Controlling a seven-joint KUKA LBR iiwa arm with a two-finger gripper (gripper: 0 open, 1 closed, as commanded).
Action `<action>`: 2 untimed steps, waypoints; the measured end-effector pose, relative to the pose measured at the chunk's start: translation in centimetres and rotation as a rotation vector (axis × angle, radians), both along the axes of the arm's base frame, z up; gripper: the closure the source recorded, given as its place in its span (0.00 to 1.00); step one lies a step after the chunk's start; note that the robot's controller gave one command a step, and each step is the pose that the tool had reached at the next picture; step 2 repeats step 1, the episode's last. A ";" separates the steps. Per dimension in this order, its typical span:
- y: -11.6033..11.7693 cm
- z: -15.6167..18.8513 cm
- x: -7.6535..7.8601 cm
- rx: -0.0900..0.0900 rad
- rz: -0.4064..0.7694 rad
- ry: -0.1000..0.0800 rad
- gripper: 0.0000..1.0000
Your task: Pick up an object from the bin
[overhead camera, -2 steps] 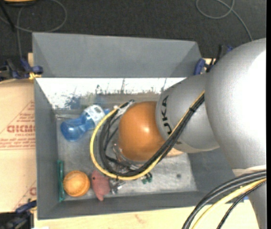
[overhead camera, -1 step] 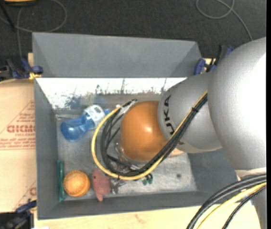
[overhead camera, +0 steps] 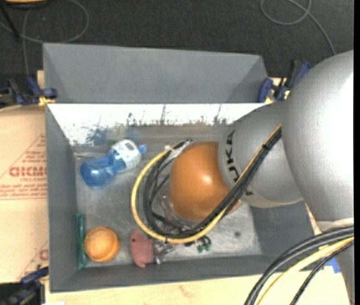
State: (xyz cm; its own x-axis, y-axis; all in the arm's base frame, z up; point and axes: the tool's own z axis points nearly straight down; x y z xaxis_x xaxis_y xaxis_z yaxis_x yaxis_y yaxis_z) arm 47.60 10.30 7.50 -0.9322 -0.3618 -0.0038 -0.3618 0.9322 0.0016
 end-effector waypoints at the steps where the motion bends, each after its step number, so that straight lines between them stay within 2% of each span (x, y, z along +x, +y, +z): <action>1: 4.7 15.1 4.0 -0.001 0.171 -0.002 1.00; 2: 4.7 15.1 4.0 -0.001 0.171 -0.002 1.00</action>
Offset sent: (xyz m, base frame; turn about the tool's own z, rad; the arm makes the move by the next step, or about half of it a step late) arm 0.0000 0.0000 0.0000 0.0000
